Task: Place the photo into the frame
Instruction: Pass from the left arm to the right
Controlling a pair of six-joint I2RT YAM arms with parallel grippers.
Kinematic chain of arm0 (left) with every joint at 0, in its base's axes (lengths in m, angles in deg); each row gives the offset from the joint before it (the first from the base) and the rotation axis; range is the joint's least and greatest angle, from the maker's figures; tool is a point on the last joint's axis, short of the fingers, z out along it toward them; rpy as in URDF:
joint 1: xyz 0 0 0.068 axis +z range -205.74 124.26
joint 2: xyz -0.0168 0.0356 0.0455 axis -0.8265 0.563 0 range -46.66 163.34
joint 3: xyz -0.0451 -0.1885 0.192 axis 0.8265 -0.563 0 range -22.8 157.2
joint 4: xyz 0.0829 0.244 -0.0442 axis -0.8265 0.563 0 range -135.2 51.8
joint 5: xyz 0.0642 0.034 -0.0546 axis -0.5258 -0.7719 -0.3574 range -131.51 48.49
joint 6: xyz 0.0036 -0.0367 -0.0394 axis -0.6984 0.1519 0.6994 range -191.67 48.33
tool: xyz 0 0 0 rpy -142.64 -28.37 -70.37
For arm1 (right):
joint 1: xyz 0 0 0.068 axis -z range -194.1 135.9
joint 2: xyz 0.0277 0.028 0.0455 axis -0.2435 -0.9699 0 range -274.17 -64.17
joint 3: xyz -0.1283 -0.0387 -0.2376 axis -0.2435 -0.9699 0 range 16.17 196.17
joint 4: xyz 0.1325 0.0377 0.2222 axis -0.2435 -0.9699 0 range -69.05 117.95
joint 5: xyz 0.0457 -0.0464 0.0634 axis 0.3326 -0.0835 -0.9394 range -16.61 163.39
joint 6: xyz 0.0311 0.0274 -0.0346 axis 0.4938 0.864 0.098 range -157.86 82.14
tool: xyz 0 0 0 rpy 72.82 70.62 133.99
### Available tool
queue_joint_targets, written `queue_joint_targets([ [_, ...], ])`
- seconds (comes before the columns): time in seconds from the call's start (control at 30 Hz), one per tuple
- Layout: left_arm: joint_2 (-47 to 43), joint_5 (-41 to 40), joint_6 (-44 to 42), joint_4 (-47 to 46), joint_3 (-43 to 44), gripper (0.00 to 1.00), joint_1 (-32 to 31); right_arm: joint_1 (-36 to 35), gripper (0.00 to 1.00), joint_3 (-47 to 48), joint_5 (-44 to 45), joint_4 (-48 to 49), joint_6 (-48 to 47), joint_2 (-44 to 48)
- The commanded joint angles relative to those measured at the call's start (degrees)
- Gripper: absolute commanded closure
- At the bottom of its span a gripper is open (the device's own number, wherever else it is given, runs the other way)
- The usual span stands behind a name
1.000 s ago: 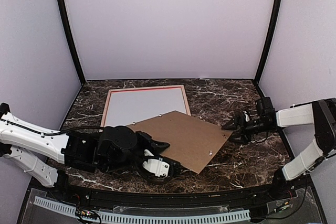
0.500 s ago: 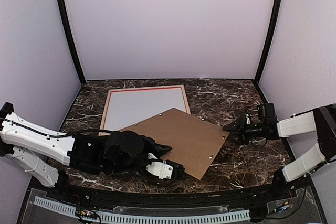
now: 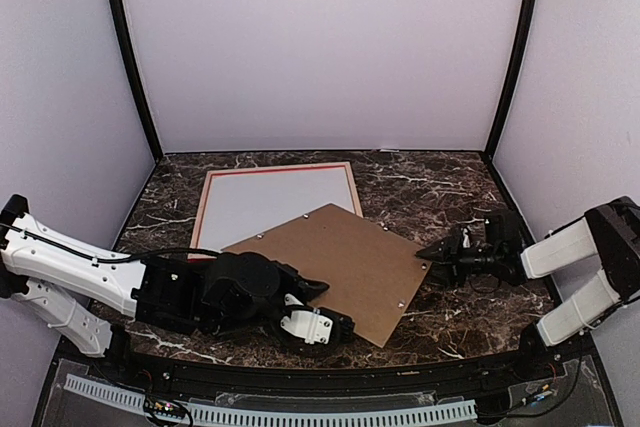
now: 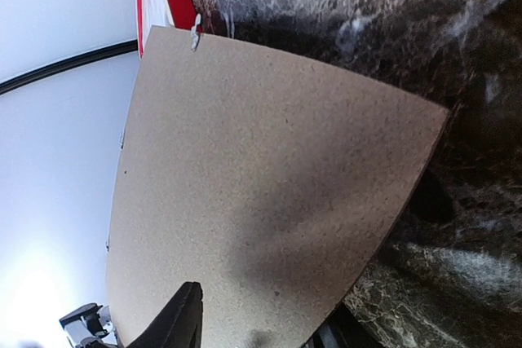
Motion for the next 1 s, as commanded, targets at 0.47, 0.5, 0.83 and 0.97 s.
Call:
queue_joint_targets([
  [0.47, 0.89, 0.86, 7.50, 5.28, 2.34, 0.74, -0.28, -2.86, 0.84, -5.68, 3.73, 21.88, 14.34, -1.01],
  [0.5, 0.97, 0.84, 7.94, 6.14, 2.36, 0.73, -0.33, -2.83, 0.86, -5.65, 3.73, 22.09, 14.46, -0.81],
  [0.83, 0.14, -0.32, 14.08, 11.16, 1.65, 0.61, -0.42, -1.73, 1.00, -3.55, 2.57, 20.22, 13.82, 2.15],
  [0.97, -0.20, -1.14, 15.89, 11.95, 1.01, 0.51, -0.51, -0.23, 1.00, -1.95, 1.46, 18.05, 13.29, 4.32],
])
